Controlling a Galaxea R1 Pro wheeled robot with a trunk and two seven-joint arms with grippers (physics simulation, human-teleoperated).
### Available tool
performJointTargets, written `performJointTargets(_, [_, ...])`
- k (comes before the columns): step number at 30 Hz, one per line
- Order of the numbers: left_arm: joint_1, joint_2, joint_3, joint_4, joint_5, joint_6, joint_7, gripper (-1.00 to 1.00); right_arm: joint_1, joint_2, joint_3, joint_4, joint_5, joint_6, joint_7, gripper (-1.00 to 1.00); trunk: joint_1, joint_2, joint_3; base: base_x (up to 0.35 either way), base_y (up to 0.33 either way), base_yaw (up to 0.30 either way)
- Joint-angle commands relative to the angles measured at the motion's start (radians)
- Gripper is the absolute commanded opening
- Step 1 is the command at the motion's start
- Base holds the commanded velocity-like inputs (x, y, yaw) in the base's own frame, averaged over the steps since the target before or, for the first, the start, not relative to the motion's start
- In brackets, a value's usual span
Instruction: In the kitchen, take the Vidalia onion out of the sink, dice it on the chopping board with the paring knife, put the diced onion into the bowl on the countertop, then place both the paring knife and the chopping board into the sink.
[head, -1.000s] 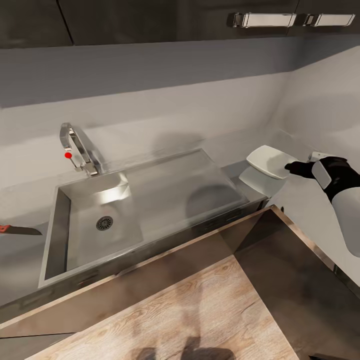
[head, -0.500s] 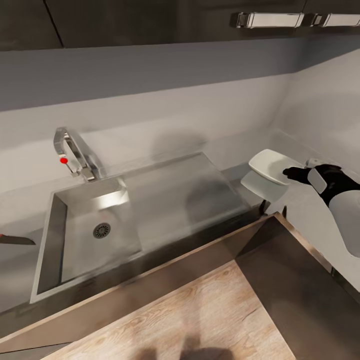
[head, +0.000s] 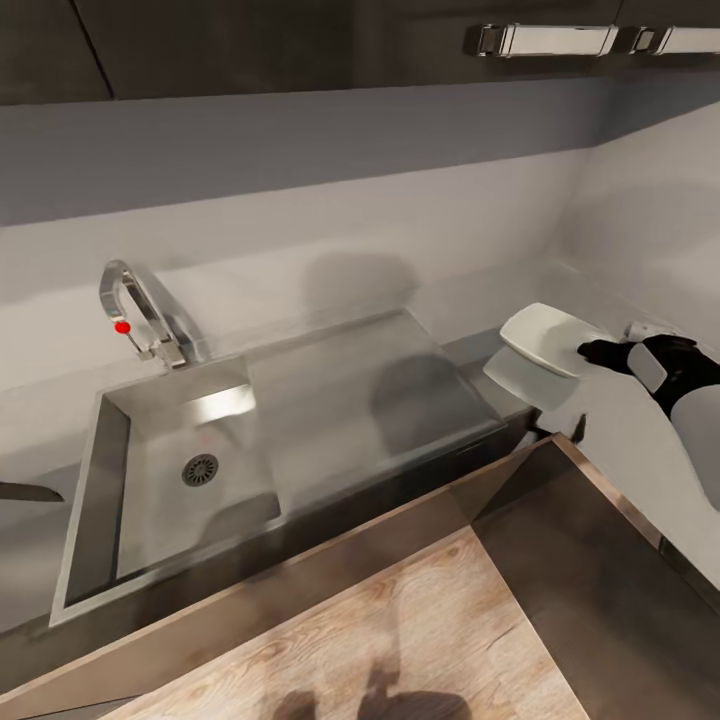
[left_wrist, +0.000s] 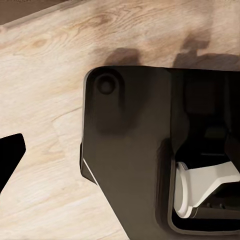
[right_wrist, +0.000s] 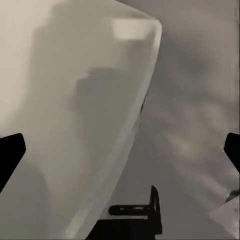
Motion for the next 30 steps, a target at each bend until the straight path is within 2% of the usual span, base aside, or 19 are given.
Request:
performJointTargets(1, [0.000, -0.001, 0.005, -0.002, 0.002, 0.000, -0.007, 1.00, 0.000, -0.003, -0.004, 0.001, -0.011, 0.005, -0.003, 1.00, 0.001, -0.002, -0.001, 0.001, 0.000, 0.000])
performJointTargets(9, [0.000, -0.001, 0.005, -0.002, 0.002, -0.001, -0.007, 1.00, 0.000, -0.030, -0.003, 0.054, -0.041, 0.004, 0.075, 1.00, 0.001, -0.002, -0.001, 0.000, 0.000, 0.000])
performJointTargets(19, [0.001, -0.001, 0.005, -0.003, 0.002, -0.001, -0.007, 1.00, 0.000, -0.028, -0.002, 0.082, -0.046, 0.003, 0.106, 1.00, 0.001, -0.002, -0.003, 0.000, 0.000, 0.000])
performJointTargets(30, [0.000, 0.001, 0.005, -0.004, 0.002, -0.001, -0.007, 1.00, 0.000, -0.026, -0.001, 0.084, -0.047, 0.003, 0.112, 1.00, 0.001, -0.002, -0.017, 0.000, 0.000, 0.000])
